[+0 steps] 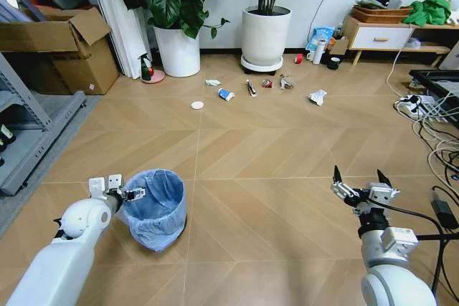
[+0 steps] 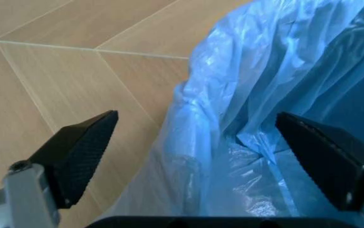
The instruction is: Pick up the trash bin and place the garbage on the floor into it.
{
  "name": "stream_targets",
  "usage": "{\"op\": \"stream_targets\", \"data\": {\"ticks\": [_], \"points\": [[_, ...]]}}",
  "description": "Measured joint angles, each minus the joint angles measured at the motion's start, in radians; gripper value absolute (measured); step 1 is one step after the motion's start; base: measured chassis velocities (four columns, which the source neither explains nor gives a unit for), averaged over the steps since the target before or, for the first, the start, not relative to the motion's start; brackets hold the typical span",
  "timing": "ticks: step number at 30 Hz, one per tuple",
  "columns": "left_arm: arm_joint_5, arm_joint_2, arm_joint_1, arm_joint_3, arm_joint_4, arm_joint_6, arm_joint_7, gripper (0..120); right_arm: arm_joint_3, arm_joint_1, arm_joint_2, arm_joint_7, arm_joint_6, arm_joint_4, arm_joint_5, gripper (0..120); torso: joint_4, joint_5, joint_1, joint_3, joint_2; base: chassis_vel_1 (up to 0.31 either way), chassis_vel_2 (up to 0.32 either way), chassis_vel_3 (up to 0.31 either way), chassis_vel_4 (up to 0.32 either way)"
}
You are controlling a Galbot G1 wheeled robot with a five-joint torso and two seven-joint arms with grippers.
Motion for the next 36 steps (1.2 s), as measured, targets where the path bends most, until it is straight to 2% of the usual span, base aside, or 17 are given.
{"op": "stream_targets", "data": {"ticks": [5, 9, 10, 13, 15, 17, 18, 20, 21, 23, 25, 27, 30, 31, 33, 34, 36], "points": [[0.013, 0.003, -0.002, 0.005, 0.010, -0.007, 0.000, 84, 0.002, -0.002, 0.000, 0.000, 0.003, 0.001, 0.000, 100, 0.0000, 0.0000, 0.000, 0.000, 0.000, 0.000, 0.000, 0.000, 0.000], [0.014, 0.002, -0.002, 0.008, 0.013, -0.008, 0.000, 65, 0.000, -0.001, -0.002, 0.000, 0.003, 0.002, -0.001, 100, 0.0000, 0.0000, 0.000, 0.000, 0.000, 0.000, 0.000, 0.000, 0.000], [0.014, 0.002, -0.002, 0.008, 0.013, -0.008, 0.000, 65, 0.000, -0.001, -0.002, 0.000, 0.003, 0.002, -0.001, 100, 0.0000, 0.0000, 0.000, 0.000, 0.000, 0.000, 0.000, 0.000, 0.000], [0.014, 0.002, 0.000, 0.011, 0.014, -0.010, -0.001, 51, 0.000, -0.001, -0.002, 0.000, 0.003, 0.004, -0.001, 100, 0.0000, 0.0000, 0.000, 0.000, 0.000, 0.000, 0.000, 0.000, 0.000], [0.014, 0.002, 0.000, 0.011, 0.015, -0.010, -0.001, 50, 0.000, -0.001, -0.002, 0.000, 0.003, 0.004, -0.001, 100, 0.0000, 0.0000, 0.000, 0.000, 0.000, 0.000, 0.000, 0.000, 0.000], [0.015, -0.001, 0.000, 0.015, 0.018, -0.010, -0.001, 36, 0.001, -0.004, -0.003, 0.000, 0.004, 0.006, 0.000, 100, 0.0001, 0.0001, 0.000, 0.000, 0.000, 0.000, 0.000, 0.000, 0.000], [0.015, -0.001, 0.000, 0.015, 0.018, -0.010, -0.001, 36, 0.001, -0.004, -0.003, 0.000, 0.004, 0.006, 0.000, 100, 0.0001, 0.0001, 0.000, 0.000, 0.000, 0.000, 0.000, 0.000, 0.000], [0.017, -0.004, -0.001, 0.020, 0.019, -0.011, -0.001, 26, 0.002, -0.004, -0.003, 0.000, 0.004, 0.007, 0.000, 100, 0.0000, 0.0003, 0.000, 0.000, 0.000, 0.000, 0.000, 0.000, 0.000], [0.017, -0.004, -0.001, 0.020, 0.019, -0.011, -0.001, 26, 0.002, -0.004, -0.003, 0.000, 0.004, 0.007, 0.000, 100, 0.0000, 0.0003, 0.000, 0.000, 0.000, 0.000, 0.000, 0.000, 0.000], [0.019, -0.007, -0.003, 0.026, 0.018, -0.019, 0.000, 15, 0.002, -0.003, -0.003, 0.000, 0.004, 0.010, 0.001, 100, 0.0001, 0.0003, 0.000, 0.000, 0.000, 0.000, 0.000, 0.000, 0.000], [0.020, -0.008, -0.003, 0.027, 0.017, -0.021, 0.000, 13, 0.001, -0.002, -0.003, 0.000, 0.004, 0.010, 0.002, 100, 0.0001, 0.0002, 0.000, 0.000, 0.000, 0.000, 0.000, 0.000, 0.000], [0.021, -0.014, -0.003, 0.028, 0.012, -0.032, -0.002, 1, 0.002, 0.000, -0.004, 0.006, -0.002, 0.014, 0.006, 100, 0.0000, -0.0005, 0.000, 0.000, 0.000, 0.000, 0.000, 0.000, 0.000], [0.026, -0.018, 0.003, 0.021, -0.001, -0.050, -0.008, 0, 0.003, 0.000, -0.005, 0.015, -0.016, 0.018, 0.014, 100, -0.0003, -0.0011, 0.000, 0.000, 0.000, 0.000, 0.000, 0.000, 0.000], [0.027, -0.021, 0.011, 0.010, -0.015, -0.064, -0.014, 0, 0.005, 0.000, -0.007, 0.023, -0.030, 0.023, 0.024, 100, -0.0002, 0.0003, 0.000, 0.000, 0.000, 0.000, 0.000, 0.000, 0.000], [0.027, -0.025, 0.021, -0.002, -0.033, -0.075, -0.020, 0, 0.006, 0.002, -0.008, 0.030, -0.043, 0.027, 0.033, 100, -0.0002, 0.0004, 0.000, 0.000, 0.000, 0.000, 0.000, 0.000, 0.000], [0.028, -0.032, 0.041, -0.026, -0.069, -0.090, -0.033, 0, 0.008, 0.006, -0.011, 0.035, -0.058, 0.032, 0.044, 100, -0.0001, -0.0013, 0.000, 0.000, 0.000, 0.000, 0.000, 0.000, 0.000], [0.028, -0.041, 0.081, -0.073, -0.156, -0.105, -0.060, 0, 0.011, 0.017, -0.018, 0.045, -0.077, 0.039, 0.064, 100, 0.0000, 0.0009, 0.000, 0.000, 0.000, 0.000, 0.000, 0.000, 0.000]]}}
